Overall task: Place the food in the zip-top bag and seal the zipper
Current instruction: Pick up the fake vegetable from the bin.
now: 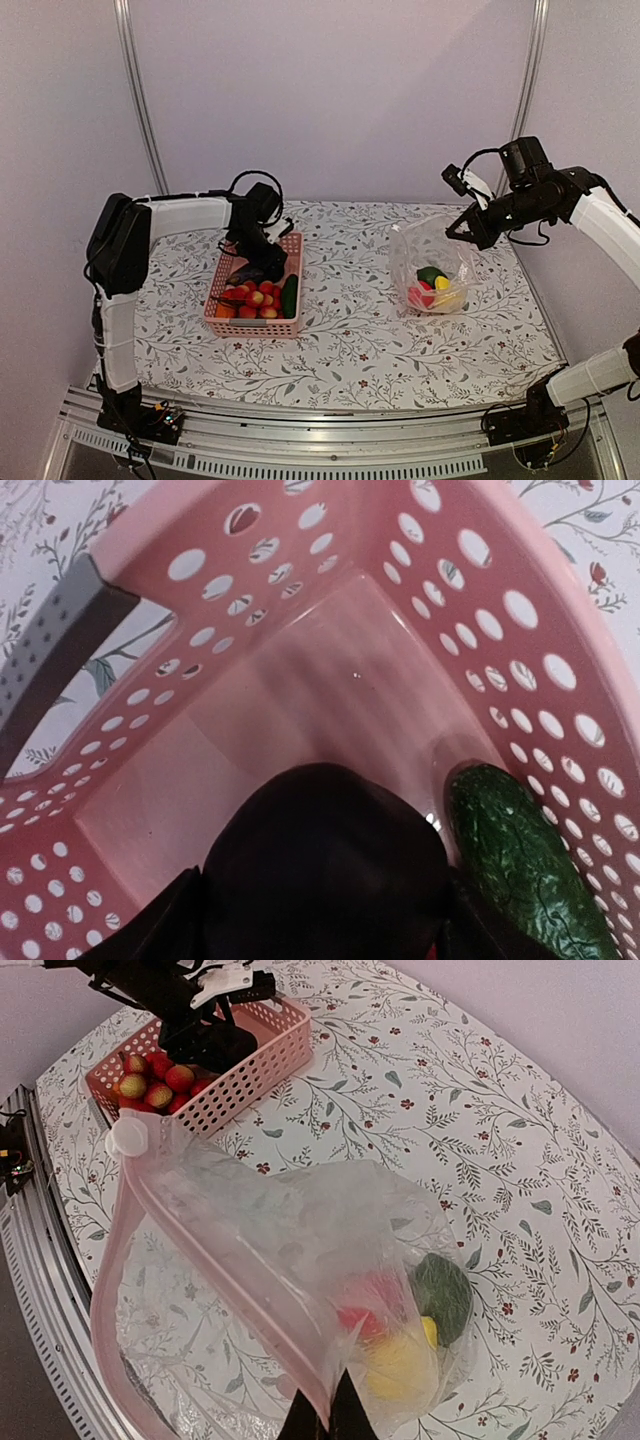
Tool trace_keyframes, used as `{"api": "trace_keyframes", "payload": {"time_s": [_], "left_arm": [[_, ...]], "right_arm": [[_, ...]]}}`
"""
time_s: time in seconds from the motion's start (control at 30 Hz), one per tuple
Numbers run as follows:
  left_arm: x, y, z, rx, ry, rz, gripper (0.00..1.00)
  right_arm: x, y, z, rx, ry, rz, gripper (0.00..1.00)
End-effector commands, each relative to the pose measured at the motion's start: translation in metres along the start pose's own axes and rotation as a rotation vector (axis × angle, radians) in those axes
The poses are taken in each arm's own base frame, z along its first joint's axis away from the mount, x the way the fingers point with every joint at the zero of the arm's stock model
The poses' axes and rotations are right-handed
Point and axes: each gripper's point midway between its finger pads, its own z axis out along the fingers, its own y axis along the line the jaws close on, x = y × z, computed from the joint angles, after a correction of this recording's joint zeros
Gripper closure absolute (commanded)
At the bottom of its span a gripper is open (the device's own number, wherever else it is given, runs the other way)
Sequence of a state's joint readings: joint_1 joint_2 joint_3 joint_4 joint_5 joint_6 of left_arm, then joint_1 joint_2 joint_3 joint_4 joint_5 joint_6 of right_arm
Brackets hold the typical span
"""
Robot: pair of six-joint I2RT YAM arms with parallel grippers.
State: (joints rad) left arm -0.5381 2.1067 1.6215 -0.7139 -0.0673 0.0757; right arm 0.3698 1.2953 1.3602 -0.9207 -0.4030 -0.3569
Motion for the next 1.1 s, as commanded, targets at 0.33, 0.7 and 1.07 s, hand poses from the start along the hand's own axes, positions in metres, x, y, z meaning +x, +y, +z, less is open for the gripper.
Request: {"api": "trace_keyframes", "payload": {"time_s": [0.33,0.7,1.07], "left_arm": [[-0.087,-0.024,-0.199,-0.037,-0.566,-0.068,0.39],[-0.099,-0.174,-0.355,0.338,-1.085,0.048,0.43],[-0.061,-0.29,-0.427,0.621,-1.434,0.305,0.43]], "right_arm": [[-0.004,-0.003,0.003,-0.006,0.01,0.003,1.0],[-0.013,-0.005,-0.007,0.009,0.013,-0.022,1.0],[-0.012,0.005,-0.012,-0.017,0.029,-0.023,1.0]]}}
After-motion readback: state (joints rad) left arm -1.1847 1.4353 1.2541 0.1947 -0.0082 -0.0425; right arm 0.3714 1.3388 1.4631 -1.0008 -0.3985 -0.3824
